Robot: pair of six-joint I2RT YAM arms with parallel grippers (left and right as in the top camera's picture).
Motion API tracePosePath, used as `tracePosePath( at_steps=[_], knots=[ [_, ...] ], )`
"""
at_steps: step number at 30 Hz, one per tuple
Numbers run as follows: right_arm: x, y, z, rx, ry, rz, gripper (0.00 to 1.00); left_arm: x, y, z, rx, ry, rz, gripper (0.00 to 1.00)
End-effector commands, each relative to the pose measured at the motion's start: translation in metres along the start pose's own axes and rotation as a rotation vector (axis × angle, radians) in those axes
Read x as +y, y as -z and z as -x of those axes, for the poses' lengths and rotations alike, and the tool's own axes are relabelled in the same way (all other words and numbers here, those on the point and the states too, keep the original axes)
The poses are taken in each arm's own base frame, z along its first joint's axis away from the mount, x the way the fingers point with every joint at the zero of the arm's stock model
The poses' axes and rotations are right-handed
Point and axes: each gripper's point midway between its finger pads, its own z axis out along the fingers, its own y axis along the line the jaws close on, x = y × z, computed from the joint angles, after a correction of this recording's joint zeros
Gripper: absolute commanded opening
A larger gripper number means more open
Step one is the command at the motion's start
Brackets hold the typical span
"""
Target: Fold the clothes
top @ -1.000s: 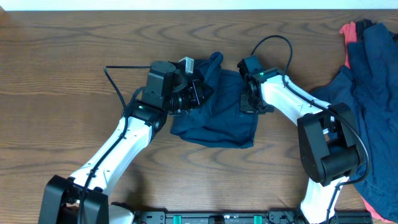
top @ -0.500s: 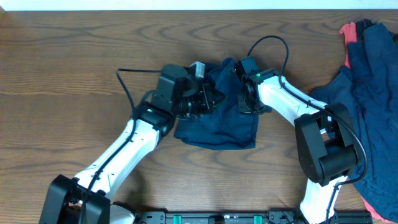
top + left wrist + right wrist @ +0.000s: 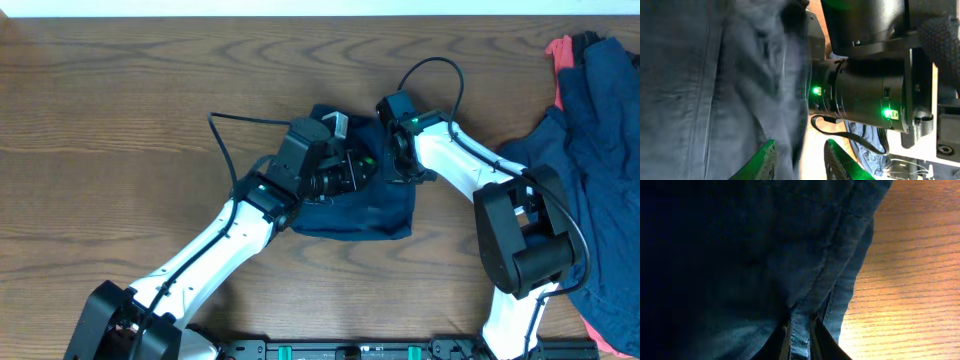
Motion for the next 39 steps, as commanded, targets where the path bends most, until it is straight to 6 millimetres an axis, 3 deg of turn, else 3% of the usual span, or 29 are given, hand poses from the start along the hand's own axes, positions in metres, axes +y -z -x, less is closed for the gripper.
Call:
tracePosePath(
  at_steps=[1, 4, 7, 11, 13, 15, 18, 23, 29, 33, 35, 39],
  knots=[
    [0.0, -0.014, -0.016, 0.077, 0.001, -0.006, 0.12, -0.007, 0.001, 0.011, -0.032, -0.048, -0.003, 0.33],
    [-0.016, 0.01, -0.002, 0.038, -0.028, -0.035, 0.13, -0.008, 0.006, 0.017, -0.049, -0.11, -0.004, 0.33],
    [-0.039, 0.046, 0.017, -0.033, -0.068, -0.07, 0.13, -0.002, 0.017, 0.027, -0.077, -0.143, 0.011, 0.33],
    [-0.055, 0.099, 0.038, -0.147, -0.102, -0.02, 0.17, 0.027, 0.03, 0.039, -0.092, -0.116, 0.092, 0.33],
    [-0.046, 0.12, 0.042, -0.187, -0.064, 0.073, 0.17, 0.05, 0.036, 0.043, -0.095, -0.084, 0.169, 0.33],
    [-0.023, 0.142, 0.042, -0.224, 0.036, 0.217, 0.17, 0.075, 0.044, 0.046, -0.109, -0.04, 0.264, 0.33],
    [0.009, 0.159, 0.035, -0.234, 0.158, 0.377, 0.18, 0.094, 0.051, 0.045, -0.108, -0.007, 0.336, 0.33],
    [0.034, 0.142, 0.014, -0.138, 0.215, 0.449, 0.2, 0.106, 0.047, 0.035, -0.058, -0.018, 0.369, 0.33],
    [0.055, 0.104, -0.043, 0.136, 0.24, 0.502, 0.2, 0.136, 0.035, 0.013, 0.031, 0.016, 0.433, 0.33],
    [0.054, 0.088, -0.077, 0.281, 0.25, 0.462, 0.2, 0.154, 0.025, 0.002, 0.079, 0.044, 0.467, 0.33],
    [0.053, 0.081, -0.09, 0.323, 0.261, 0.436, 0.25, 0.164, 0.02, -0.005, 0.111, 0.062, 0.488, 0.33],
    [0.039, 0.064, -0.103, 0.351, 0.258, 0.342, 0.33, 0.184, 0.017, -0.027, 0.197, 0.113, 0.548, 0.33]
  ],
)
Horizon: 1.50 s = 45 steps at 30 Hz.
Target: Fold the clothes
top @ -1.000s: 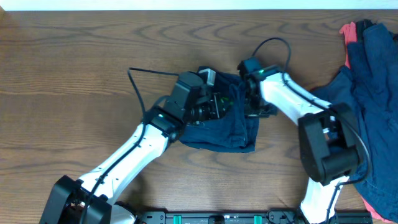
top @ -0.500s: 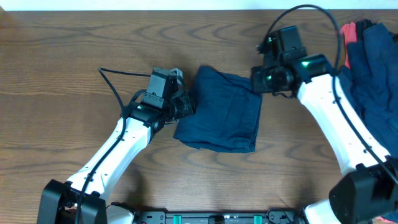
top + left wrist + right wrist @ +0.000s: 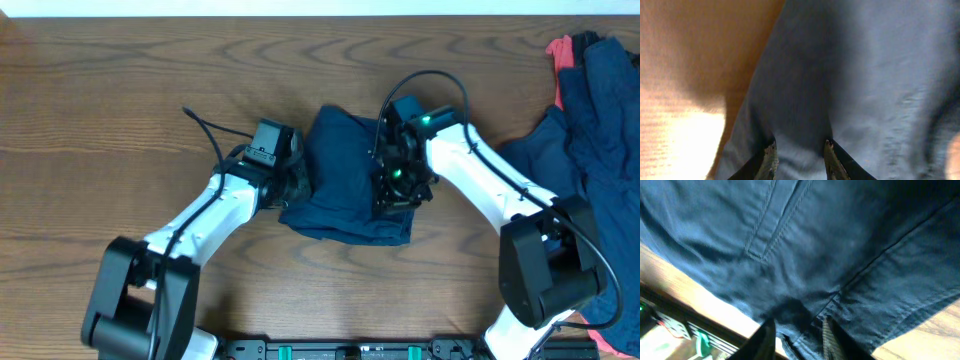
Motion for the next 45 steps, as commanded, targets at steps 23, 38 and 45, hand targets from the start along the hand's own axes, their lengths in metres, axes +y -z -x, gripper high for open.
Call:
tracePosePath(
  at_steps=[23, 38, 45],
  knots=[
    [-0.098, -0.03, 0.066, -0.381, -0.231, -0.231, 0.3, 0.009, 0.021, -0.133, 0.639, 0.238, -0.02, 0.25],
    [-0.044, 0.103, 0.101, -0.63, -0.091, -0.178, 0.36, -0.008, 0.076, -0.003, -0.069, -0.139, -0.03, 0.76],
    [-0.023, 0.096, 0.059, -0.508, -0.066, -0.146, 0.38, 0.018, 0.084, 0.07, -0.329, -0.181, 0.07, 0.76]
  ],
)
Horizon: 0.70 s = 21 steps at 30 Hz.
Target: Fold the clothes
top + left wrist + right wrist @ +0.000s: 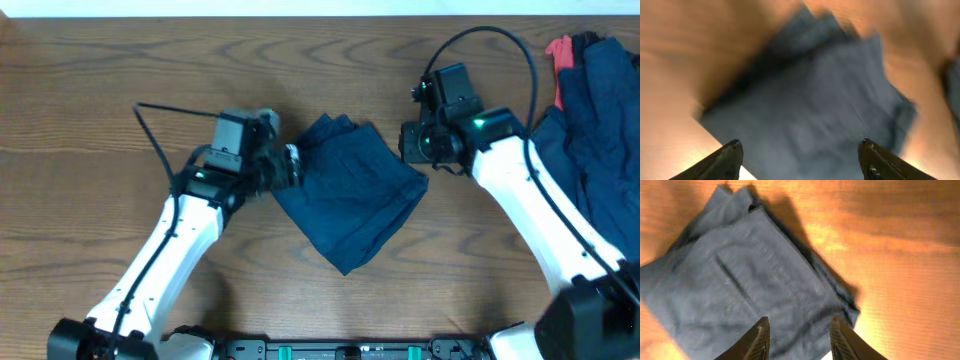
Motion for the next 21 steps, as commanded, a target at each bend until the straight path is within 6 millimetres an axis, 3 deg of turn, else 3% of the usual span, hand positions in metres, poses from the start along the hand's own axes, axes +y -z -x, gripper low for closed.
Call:
tracePosePath(
  at_steps=[1, 5, 11, 17, 21],
  knots=[
    [0.01, -0.009, -0.024, 0.09, 0.037, 0.01, 0.38, 0.038, -0.017, 0.015, -0.034, -0.019, 0.137, 0.75],
    [0.017, -0.025, -0.049, 0.15, 0.074, 0.005, 0.39, 0.054, -0.049, 0.003, 0.045, 0.018, 0.133, 0.75],
    [0.015, -0.057, -0.083, 0.211, 0.066, -0.009, 0.41, 0.065, -0.078, -0.045, 0.249, 0.074, 0.12, 0.65],
    [0.001, -0.09, -0.109, 0.227, 0.065, -0.017, 0.43, 0.08, -0.059, -0.1, 0.477, 0.151, 0.207, 0.55],
    [-0.015, -0.105, -0.101, 0.144, 0.064, -0.069, 0.44, 0.069, -0.038, -0.136, 0.647, 0.263, 0.187, 0.55]
  ],
)
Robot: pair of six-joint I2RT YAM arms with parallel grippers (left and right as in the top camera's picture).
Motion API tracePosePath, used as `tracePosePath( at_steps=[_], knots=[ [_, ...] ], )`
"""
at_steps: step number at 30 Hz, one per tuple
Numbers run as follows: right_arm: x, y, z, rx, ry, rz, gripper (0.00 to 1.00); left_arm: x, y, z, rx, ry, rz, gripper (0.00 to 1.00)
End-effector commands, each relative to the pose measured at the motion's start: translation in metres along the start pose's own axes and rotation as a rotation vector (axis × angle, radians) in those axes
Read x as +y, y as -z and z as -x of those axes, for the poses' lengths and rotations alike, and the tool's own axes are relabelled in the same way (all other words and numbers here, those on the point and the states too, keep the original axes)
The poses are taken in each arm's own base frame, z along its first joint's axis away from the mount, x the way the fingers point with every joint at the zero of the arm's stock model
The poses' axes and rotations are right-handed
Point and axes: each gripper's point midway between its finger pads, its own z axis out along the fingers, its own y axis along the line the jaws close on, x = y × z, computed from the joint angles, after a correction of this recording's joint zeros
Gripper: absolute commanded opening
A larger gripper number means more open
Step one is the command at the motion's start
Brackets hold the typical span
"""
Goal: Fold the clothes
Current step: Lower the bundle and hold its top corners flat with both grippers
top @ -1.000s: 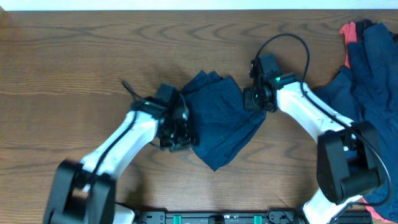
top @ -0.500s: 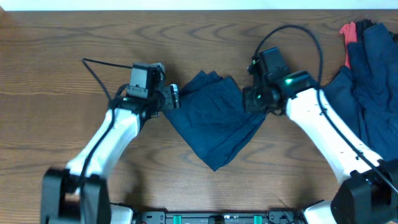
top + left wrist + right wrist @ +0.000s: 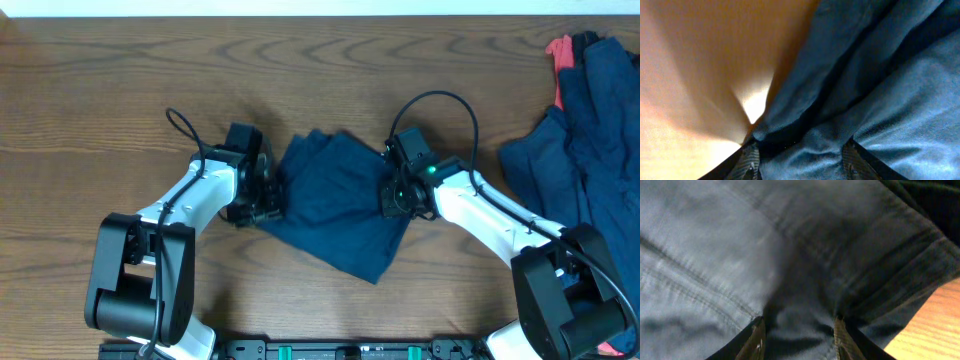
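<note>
A navy garment [image 3: 338,215] lies folded into a skewed, diamond-like bundle at the middle of the table. My left gripper [image 3: 266,196] is low at its left edge. In the left wrist view the left gripper [image 3: 801,162] is open, with rumpled blue cloth [image 3: 875,85] bulging between its fingers. My right gripper [image 3: 395,196] is at the garment's right edge. The right wrist view shows the right gripper [image 3: 799,340] open too, pressed close on seamed dark cloth [image 3: 715,245], so little else shows.
A pile of unfolded clothes [image 3: 590,130], navy with some red, lies at the table's right edge. Bare wooden table [image 3: 100,120] stretches left of and behind the garment. Both arms' cables loop above the garment.
Both grippers were raised off the garment, at its upper left and upper right. Now both are down against its left and right edges, and the bundle's lower corner sits further right.
At first both grippers were together over the garment's middle, the right one shut on a seamed edge. Then the left was at the left edge and the right over the right part. Later both were lifted and open above a diamond-shaped bundle, and now they flank it.
</note>
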Motion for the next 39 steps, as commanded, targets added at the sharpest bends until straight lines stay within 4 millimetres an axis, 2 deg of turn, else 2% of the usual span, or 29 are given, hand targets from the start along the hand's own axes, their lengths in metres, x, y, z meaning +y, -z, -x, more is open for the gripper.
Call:
tracePosePath(
  at_steps=[1, 5, 10, 13, 16, 18, 20, 24, 29, 33, 39],
  knots=[
    [-0.02, -0.007, 0.006, -0.05, -0.019, -0.086, 0.44, -0.009, -0.001, -0.024, 0.118, 0.05, -0.064, 0.55],
    [-0.032, -0.003, 0.037, -0.175, -0.03, -0.126, 0.45, -0.019, 0.005, -0.047, 0.223, 0.076, -0.132, 0.55],
    [-0.035, 0.001, 0.055, -0.244, -0.048, -0.108, 0.45, -0.022, 0.014, -0.047, 0.194, 0.046, -0.145, 0.55],
    [-0.035, 0.001, 0.055, -0.242, -0.047, -0.108, 0.45, -0.03, 0.027, -0.033, 0.098, 0.003, -0.182, 0.56],
    [-0.033, 0.0, 0.054, -0.238, -0.042, -0.107, 0.45, -0.046, 0.049, -0.009, -0.065, -0.066, -0.243, 0.67],
    [-0.032, 0.0, 0.053, -0.235, -0.041, -0.1, 0.45, -0.055, 0.06, 0.007, -0.161, -0.105, -0.271, 0.81],
    [-0.03, 0.0, 0.052, -0.231, -0.04, -0.089, 0.45, -0.055, 0.065, 0.024, -0.243, -0.124, -0.252, 0.84],
    [-0.03, 0.0, 0.052, -0.228, -0.04, -0.087, 0.45, -0.054, 0.059, 0.034, -0.262, -0.125, -0.241, 0.83],
    [-0.03, 0.0, 0.052, -0.229, -0.04, -0.087, 0.45, -0.059, 0.042, 0.032, -0.224, -0.145, -0.229, 0.66],
    [-0.029, 0.002, 0.053, -0.234, -0.04, -0.085, 0.45, -0.072, 0.033, 0.029, -0.224, -0.25, -0.228, 0.64],
    [-0.021, 0.032, 0.072, -0.305, -0.031, -0.063, 0.48, -0.083, 0.023, 0.028, -0.236, -0.363, -0.211, 0.64]
  ],
)
